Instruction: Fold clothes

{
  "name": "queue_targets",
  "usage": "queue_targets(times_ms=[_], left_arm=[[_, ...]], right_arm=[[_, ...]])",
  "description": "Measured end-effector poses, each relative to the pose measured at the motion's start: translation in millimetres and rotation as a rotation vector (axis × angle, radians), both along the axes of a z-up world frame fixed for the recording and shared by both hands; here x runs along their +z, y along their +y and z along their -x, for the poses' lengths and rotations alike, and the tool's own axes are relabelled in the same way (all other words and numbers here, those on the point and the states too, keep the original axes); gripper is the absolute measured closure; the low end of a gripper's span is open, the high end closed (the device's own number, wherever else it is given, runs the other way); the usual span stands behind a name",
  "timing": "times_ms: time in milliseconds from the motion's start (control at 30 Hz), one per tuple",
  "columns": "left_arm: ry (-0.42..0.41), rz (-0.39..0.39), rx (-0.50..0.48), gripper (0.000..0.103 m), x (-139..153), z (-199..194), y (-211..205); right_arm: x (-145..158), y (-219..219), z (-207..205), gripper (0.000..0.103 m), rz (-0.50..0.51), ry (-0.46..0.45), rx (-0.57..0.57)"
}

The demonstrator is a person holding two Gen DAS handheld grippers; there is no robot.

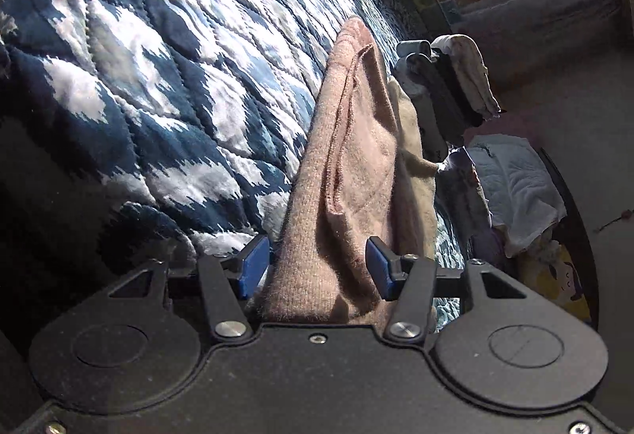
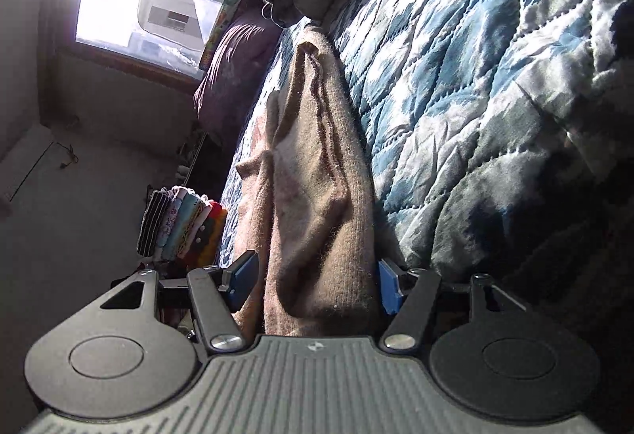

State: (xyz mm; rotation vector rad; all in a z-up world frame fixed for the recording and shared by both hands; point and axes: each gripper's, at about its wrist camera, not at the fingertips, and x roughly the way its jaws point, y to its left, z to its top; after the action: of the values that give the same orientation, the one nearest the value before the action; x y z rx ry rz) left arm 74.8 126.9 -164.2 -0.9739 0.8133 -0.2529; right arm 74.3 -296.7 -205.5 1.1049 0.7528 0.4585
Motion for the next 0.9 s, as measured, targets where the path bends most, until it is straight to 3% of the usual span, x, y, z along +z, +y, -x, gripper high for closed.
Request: queue_targets(times_ms=[100, 167, 200, 233, 267, 300, 333, 400, 467, 533, 567, 633, 700, 833, 900], left_arm=[[-0.006, 0.01, -0.011, 0.051, -2.7, -1.6, -5.1], [-0.008, 0.016, -0.007, 0.055, -6.5, -1.2, -8.8], [-0.001, 0.015, -0.003, 0.058, -5.6, -0.8, -10.1], [0.005, 0.012, 0.005, 0.077, -3.8, 0.5, -11.2], [0.008, 0.003, 0.024, 0.086, 0.6, 4.0, -11.9], [0.011, -0.003, 0.043, 0.089, 4.1, 7.3, -12.8], [0.013, -0.02, 0.053, 0.089, 3.9, 8.7, -15.4], [0.02, -0.135, 0.033, 0.085, -3.6, 3.7, -24.6], [0.012, -0.099, 0.012, 0.081, -5.9, 2.2, -19.0], [-0.006, -0.141, -0.037, 0.073, 9.5, 3.4, -13.4], [-0.033, -0.184, -0.064, 0.071, 19.3, 5.6, -11.7], [-0.138, -0.29, -0.139, 0.051, 41.5, 12.5, -14.2], [-0.255, -0.449, -0.253, 0.043, 62.0, 20.1, -23.7], [-0.47, -0.93, -0.462, 0.04, 78.3, 42.7, -57.9], [-0.576, -1.125, -0.571, 0.039, 71.8, 59.2, -66.5]], right_arm=[[-5.5, 1.8, -3.8, 0.04, -0.042, 0.022, -0.009], [-3.7, 5.7, -4.3, 0.047, -0.017, 0.017, -0.009], [-1.0, 7.8, -3.2, 0.067, 0.027, 0.007, 0.002], [3.0, 9.0, -1.5, 0.082, 0.042, -0.012, 0.006], [6.7, 9.3, 0.6, 0.082, 0.038, -0.03, 0.006], [14.0, 11.5, 2.2, 0.083, 0.075, -0.068, 0.019], [15.0, 17.1, 1.2, 0.083, 0.169, -0.07, 0.032], [1.1, 19.1, -1.8, 0.085, 0.198, -0.026, 0.027], [8.5, 14.3, -0.5, 0.078, 0.184, -0.026, 0.031], [22.6, 12.4, 5.1, 0.06, 0.227, -0.066, 0.039], [29.5, 11.2, 10.3, 0.058, 0.259, -0.097, 0.034], [41.5, 5.8, 21.0, 0.058, 0.304, -0.168, 0.027], [55.7, 6.5, 26.8, 0.058, 0.405, -0.247, 0.029], [85.3, 20.9, 36.0, 0.056, 0.714, -0.43, 0.095], [94.3, 32.2, 44.6, 0.051, 0.91, -0.52, 0.165]])
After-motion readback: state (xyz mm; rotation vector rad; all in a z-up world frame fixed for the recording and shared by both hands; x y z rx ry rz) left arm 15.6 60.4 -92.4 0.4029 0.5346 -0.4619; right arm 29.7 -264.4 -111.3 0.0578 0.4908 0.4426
